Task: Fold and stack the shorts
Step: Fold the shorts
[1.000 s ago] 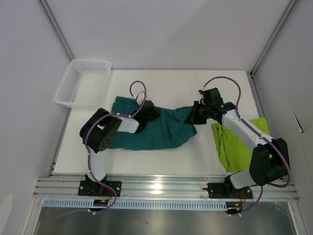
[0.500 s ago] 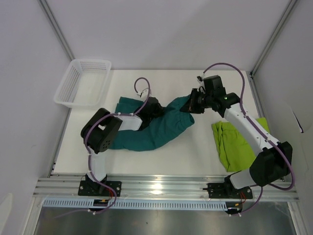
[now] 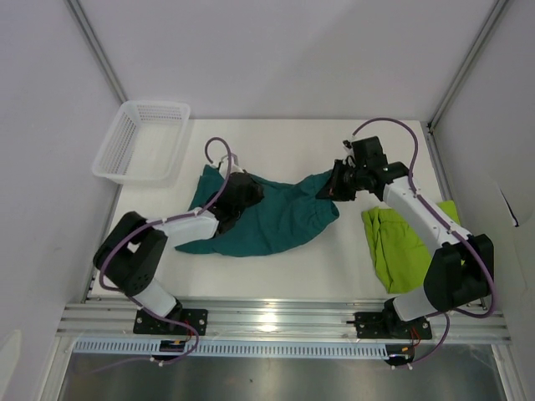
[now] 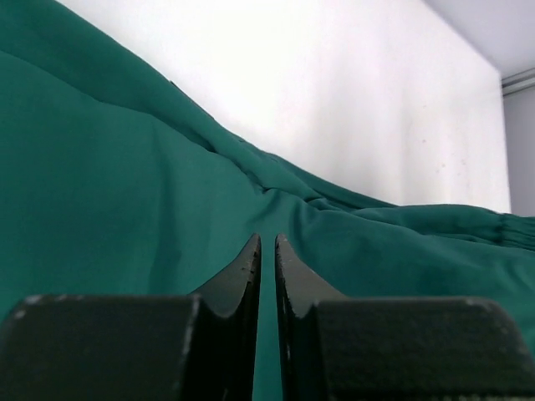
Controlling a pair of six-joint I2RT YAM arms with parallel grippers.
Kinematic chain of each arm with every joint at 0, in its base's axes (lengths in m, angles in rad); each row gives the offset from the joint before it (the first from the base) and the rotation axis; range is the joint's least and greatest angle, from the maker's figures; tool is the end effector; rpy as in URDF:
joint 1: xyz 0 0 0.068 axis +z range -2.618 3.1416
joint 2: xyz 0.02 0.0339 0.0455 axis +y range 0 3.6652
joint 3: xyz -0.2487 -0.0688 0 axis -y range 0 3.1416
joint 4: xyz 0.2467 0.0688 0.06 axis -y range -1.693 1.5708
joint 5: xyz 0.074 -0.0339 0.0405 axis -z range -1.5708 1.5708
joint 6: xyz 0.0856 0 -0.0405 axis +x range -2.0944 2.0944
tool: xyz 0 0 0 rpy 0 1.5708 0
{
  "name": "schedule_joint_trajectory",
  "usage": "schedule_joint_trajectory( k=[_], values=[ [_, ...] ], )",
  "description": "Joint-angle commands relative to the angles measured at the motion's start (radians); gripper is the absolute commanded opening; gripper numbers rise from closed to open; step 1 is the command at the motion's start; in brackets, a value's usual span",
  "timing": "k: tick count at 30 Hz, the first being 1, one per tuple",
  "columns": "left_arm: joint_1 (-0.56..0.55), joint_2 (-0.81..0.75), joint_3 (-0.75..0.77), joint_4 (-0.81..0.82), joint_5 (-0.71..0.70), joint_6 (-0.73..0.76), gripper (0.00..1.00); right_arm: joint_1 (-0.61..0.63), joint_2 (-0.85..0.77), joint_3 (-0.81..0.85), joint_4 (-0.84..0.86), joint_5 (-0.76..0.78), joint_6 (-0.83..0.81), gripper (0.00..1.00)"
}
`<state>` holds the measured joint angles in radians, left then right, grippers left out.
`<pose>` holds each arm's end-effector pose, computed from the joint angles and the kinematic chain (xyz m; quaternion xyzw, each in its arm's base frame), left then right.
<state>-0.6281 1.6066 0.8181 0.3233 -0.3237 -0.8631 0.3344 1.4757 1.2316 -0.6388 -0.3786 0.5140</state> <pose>0.3267 -0.2036 0.1597 -0.1825 0.8242 -0.2508 0.4738 0.3181 0.1440 0.2411 0.0197 0.9266 0.2978 0.2289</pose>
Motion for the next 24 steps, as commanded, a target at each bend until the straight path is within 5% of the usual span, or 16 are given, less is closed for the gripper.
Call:
schedule_joint_trajectory(
  k=[1, 10, 24],
  values=[
    [0.001, -0.099, -0.068, -0.015, -0.045, 0.010, 0.14, -0.015, -0.015, -0.024, 0.004, 0.009, -0.031, 0.00],
    [-0.091, -0.106, -0.221, 0.065, -0.060, -0.085, 0.08, -0.024, -0.011, -0.075, 0.018, 0.053, -0.037, 0.00],
    [-0.220, 0.134, -0.134, 0.132, -0.074, -0.117, 0.00, -0.012, -0.041, -0.012, -0.027, 0.033, -0.028, 0.00]
  ],
)
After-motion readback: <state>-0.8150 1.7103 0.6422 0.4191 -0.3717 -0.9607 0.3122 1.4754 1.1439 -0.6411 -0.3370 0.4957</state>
